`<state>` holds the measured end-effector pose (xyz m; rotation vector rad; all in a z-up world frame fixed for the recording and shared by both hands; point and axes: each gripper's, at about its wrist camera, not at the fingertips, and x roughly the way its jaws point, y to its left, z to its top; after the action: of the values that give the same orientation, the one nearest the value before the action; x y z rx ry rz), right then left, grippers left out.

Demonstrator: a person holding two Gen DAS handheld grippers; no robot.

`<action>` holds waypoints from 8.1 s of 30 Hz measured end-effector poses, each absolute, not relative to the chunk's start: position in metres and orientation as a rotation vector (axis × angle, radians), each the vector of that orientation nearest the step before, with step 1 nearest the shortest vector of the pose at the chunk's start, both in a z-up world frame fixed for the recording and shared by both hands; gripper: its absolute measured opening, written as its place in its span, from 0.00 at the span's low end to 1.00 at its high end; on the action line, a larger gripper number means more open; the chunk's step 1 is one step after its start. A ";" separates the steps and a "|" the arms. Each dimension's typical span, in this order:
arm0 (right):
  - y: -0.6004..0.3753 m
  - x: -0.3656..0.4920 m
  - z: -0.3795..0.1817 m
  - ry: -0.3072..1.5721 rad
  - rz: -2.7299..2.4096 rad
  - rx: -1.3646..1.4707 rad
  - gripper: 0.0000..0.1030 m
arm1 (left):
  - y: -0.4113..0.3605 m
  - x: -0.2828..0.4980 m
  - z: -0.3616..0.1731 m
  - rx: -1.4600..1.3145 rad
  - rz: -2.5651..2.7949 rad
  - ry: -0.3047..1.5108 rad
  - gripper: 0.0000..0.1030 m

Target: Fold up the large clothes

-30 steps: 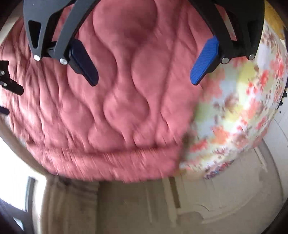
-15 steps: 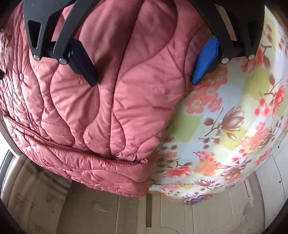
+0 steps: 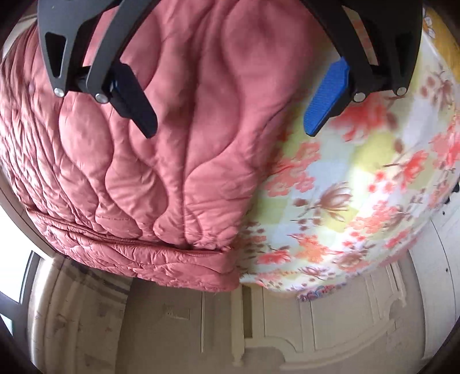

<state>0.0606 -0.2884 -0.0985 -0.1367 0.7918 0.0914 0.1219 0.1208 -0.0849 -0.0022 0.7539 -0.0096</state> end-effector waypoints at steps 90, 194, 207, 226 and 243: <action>-0.375 0.109 0.012 0.495 0.376 0.399 0.84 | 0.148 0.167 0.036 -0.374 -0.195 0.638 0.97; -0.375 0.193 -0.123 0.816 -0.046 0.251 0.84 | 0.100 0.232 -0.093 -0.078 -0.089 0.847 0.98; -0.217 0.172 -0.100 0.811 0.150 -0.162 0.84 | 0.097 0.233 -0.098 -0.052 -0.057 0.851 0.98; -0.392 0.176 -0.133 0.854 -0.083 0.338 0.89 | 0.084 0.240 -0.102 0.039 -0.009 0.906 0.98; -0.383 0.177 -0.129 0.845 -0.102 0.283 0.95 | -0.065 0.156 -0.101 0.347 -0.304 0.719 0.98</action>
<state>0.1769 -0.3832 -0.1293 0.2828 0.8452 -0.1019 0.1559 -0.0649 -0.1008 0.3472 0.7192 -0.3044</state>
